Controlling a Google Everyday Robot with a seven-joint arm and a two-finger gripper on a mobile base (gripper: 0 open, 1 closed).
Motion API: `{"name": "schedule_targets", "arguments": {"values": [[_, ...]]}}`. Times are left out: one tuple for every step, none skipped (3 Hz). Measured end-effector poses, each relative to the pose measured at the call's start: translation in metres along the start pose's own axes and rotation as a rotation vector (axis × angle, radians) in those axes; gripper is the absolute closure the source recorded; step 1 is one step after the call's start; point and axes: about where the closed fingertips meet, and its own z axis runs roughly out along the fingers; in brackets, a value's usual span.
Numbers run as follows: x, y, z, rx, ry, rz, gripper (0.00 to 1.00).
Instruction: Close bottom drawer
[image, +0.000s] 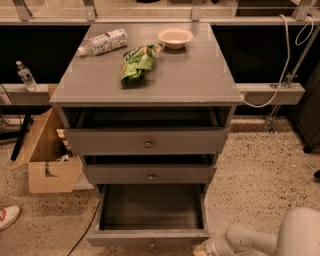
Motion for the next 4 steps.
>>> {"name": "schedule_targets", "arguments": {"values": [[-0.012, 0.0, 0.001, 0.034, -0.033, -0.061, 1.0], [-0.03, -0.002, -0.003, 0.084, -0.092, -0.159, 1.0], [-0.052, -0.01, -0.002, 0.126, -0.149, -0.257, 1.0], [-0.077, -0.024, 0.009, 0.169, -0.164, -0.333, 1.0]]}}
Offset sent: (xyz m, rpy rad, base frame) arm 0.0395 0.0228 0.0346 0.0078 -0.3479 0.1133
